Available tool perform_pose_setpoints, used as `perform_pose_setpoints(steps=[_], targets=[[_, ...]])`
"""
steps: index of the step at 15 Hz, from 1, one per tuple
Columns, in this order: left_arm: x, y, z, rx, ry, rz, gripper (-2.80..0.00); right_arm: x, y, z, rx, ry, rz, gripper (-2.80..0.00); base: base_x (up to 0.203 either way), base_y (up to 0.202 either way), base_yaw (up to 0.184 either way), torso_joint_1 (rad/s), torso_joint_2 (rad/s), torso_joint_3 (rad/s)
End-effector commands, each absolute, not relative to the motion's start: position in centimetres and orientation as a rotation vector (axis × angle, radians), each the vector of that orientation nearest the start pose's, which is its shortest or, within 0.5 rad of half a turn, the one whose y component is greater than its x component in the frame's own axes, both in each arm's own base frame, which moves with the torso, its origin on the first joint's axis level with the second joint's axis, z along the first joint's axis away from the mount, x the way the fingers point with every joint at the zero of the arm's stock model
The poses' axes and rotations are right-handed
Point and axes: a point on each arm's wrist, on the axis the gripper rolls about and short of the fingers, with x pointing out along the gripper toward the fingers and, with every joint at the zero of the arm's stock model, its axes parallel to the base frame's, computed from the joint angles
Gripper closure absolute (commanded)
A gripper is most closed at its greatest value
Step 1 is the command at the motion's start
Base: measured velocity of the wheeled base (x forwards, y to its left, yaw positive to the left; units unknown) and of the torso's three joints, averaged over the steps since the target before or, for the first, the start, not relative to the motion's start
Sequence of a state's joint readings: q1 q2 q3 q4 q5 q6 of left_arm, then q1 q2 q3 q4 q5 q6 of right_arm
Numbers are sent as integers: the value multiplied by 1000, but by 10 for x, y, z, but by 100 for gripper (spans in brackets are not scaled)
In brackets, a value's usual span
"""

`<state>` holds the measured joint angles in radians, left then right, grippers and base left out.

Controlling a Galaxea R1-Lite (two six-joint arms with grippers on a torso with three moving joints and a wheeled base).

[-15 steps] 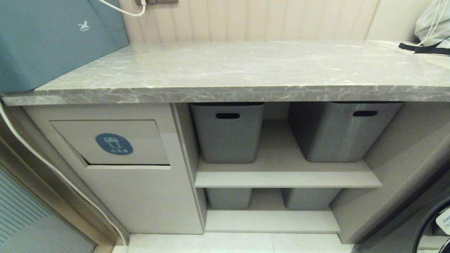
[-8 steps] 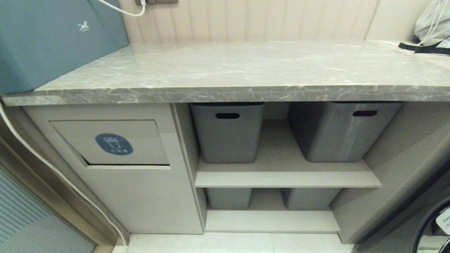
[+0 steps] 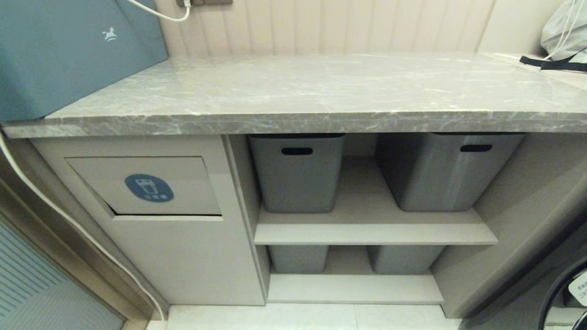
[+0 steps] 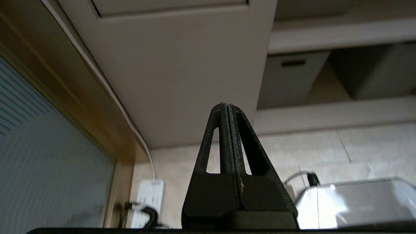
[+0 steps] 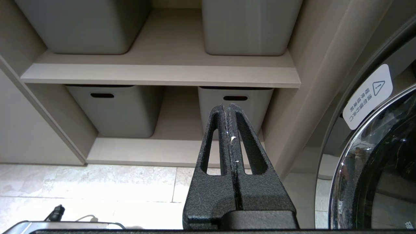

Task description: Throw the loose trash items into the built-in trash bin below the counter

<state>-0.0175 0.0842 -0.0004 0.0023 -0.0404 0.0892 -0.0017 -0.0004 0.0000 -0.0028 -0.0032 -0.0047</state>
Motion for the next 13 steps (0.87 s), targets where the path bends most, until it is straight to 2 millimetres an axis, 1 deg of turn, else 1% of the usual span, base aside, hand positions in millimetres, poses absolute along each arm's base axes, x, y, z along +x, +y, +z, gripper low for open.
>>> perform_pose_setpoints(steps=[1, 13], targets=[[-23, -1, 75, 87, 2, -51, 0, -23, 0, 76, -6, -3, -5, 0, 0, 0, 0, 0, 0, 0], [-23, -1, 75, 77, -2, -49, 0, -23, 0, 75, -21, 0, -6, 0, 0, 0, 0, 0, 0, 0]])
